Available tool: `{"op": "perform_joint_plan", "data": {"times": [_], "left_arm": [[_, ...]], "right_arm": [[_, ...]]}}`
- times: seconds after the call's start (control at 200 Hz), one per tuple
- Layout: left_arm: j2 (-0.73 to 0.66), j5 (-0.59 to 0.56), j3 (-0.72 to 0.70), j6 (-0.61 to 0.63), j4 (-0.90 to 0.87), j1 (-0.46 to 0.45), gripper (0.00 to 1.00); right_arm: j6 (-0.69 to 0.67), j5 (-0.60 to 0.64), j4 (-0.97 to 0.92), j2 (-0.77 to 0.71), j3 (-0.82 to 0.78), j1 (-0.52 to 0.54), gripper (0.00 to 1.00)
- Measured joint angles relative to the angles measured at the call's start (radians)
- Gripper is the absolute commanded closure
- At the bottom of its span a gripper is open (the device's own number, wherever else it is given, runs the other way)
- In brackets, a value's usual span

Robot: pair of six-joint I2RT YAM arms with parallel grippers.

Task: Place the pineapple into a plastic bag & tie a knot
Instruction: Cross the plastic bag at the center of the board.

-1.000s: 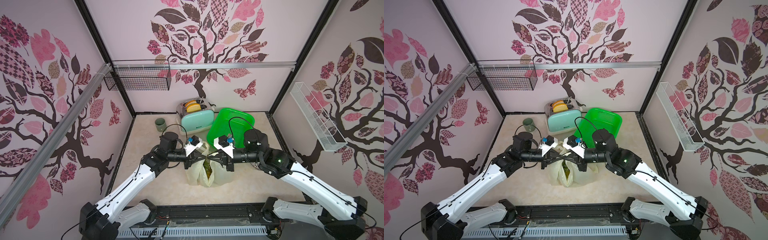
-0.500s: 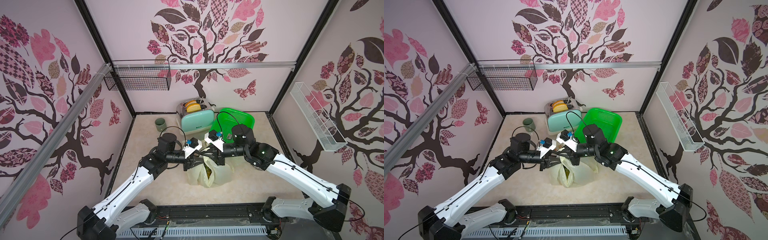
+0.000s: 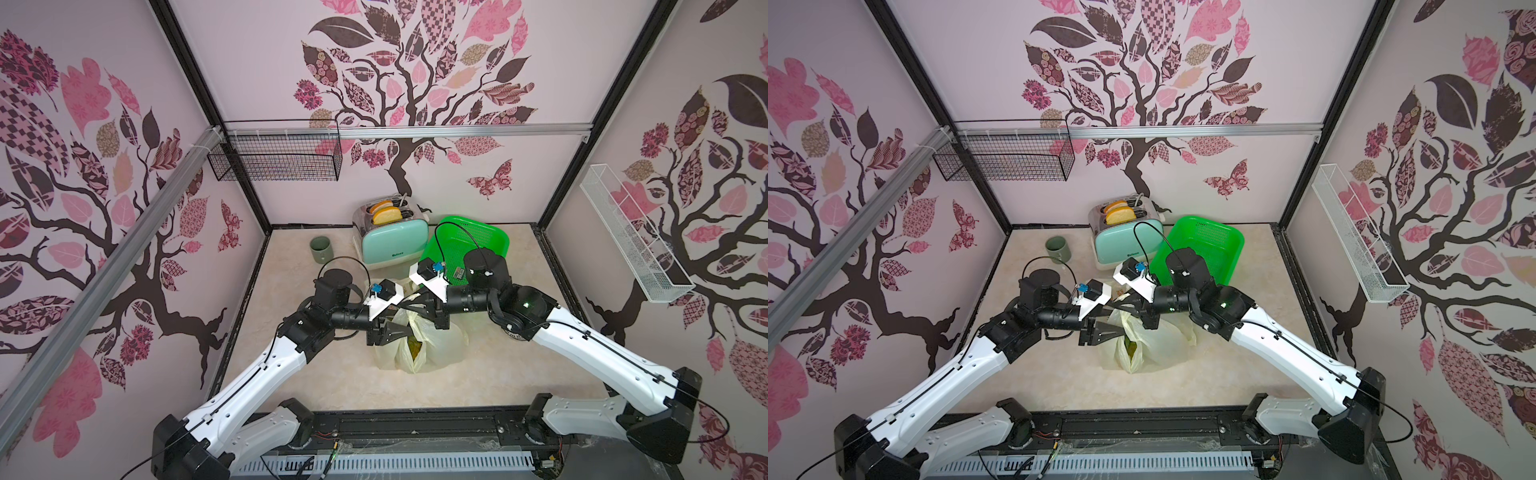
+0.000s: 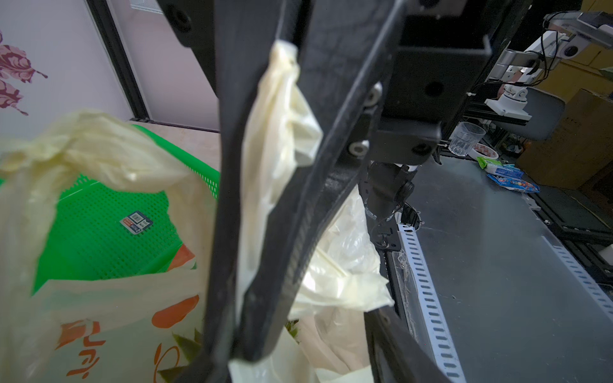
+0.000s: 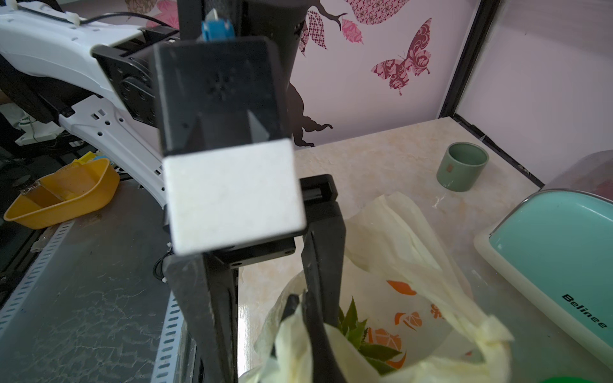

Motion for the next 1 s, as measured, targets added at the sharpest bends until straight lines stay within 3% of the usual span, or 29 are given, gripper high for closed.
{"op": "perform_joint_plan", "data": {"times": [0.67,0.785,0.89,1.0], "left_arm": [[0.013,0.071,-0.016,-0.119,0.087,0.000,0.43],[0.021,0.066,-0.016,-0.122,0.091,-0.003,0.55],[0.037,0.052,-0.015,-0.120,0.093,-0.010,0.79],[0.047,0.045,-0.014,-0.100,0.087,-0.014,0.96]], "right_arm": [[0.002,-0.042,0.087,0.015,-0.068,-0.005,1.00],[0.018,-0.053,0.108,0.021,-0.068,-0.005,1.00],[0.029,-0.069,0.110,0.023,-0.068,-0.004,1.00],[0.026,-0.099,0.104,0.022,-0.069,-0.003,1.00]]}}
